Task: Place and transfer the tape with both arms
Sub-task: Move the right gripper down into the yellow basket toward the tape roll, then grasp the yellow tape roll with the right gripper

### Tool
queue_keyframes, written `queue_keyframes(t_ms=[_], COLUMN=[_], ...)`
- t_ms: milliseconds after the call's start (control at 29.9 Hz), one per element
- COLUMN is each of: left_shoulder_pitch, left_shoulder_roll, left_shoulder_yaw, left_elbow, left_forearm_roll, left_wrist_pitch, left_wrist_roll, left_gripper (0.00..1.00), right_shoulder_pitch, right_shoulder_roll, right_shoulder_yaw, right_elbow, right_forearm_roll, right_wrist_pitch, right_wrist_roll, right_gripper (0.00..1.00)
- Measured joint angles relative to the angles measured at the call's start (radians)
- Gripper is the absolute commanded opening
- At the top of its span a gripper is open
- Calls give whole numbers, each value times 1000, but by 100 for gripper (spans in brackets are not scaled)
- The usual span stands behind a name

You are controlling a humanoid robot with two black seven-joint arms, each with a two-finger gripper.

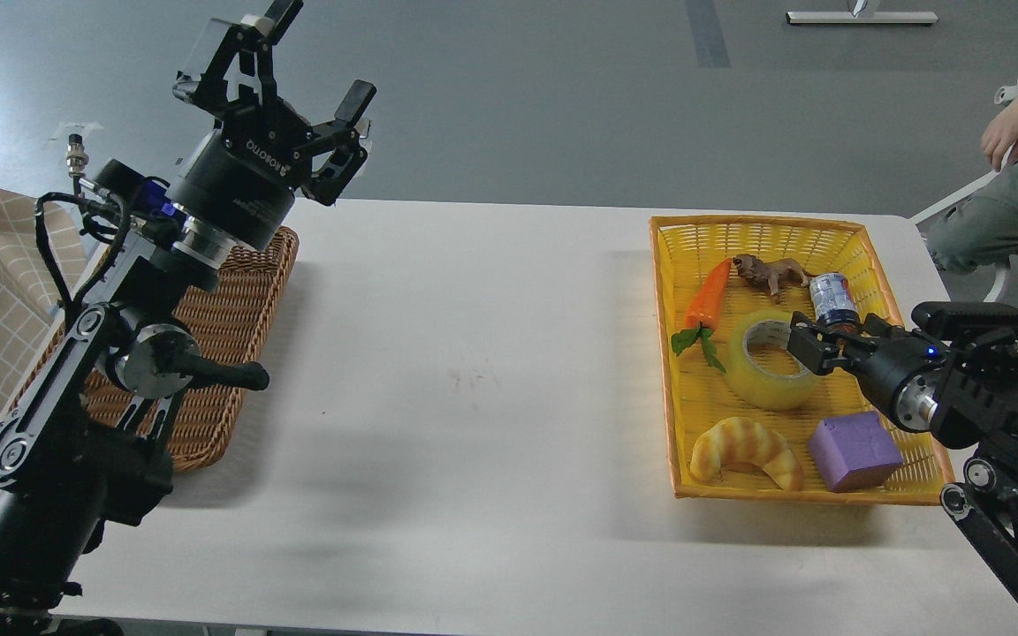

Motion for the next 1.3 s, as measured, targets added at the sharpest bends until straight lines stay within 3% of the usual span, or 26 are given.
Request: queue_keyframes(t_ms=[769, 1304], left_shoulder_pitch=[13, 14], left_shoulder_roll=[19, 27], left_shoulder_yaw=[0, -1], left_elbow=[2, -1], left_forearm_roll=[1, 1], left_wrist_pitch=[1, 2], left_wrist_roll=[-3, -4], left_gripper=[98, 98], right_shoulder_pitch=[5, 20], right_shoulder_roll=[-6, 17], right_shoulder_yaw=[-99, -100], right_elbow=[-34, -80], right_forearm_roll=[0, 0], right_wrist_pitch=[0, -22], right_wrist_roll=[5, -1], right_gripper=[86, 79])
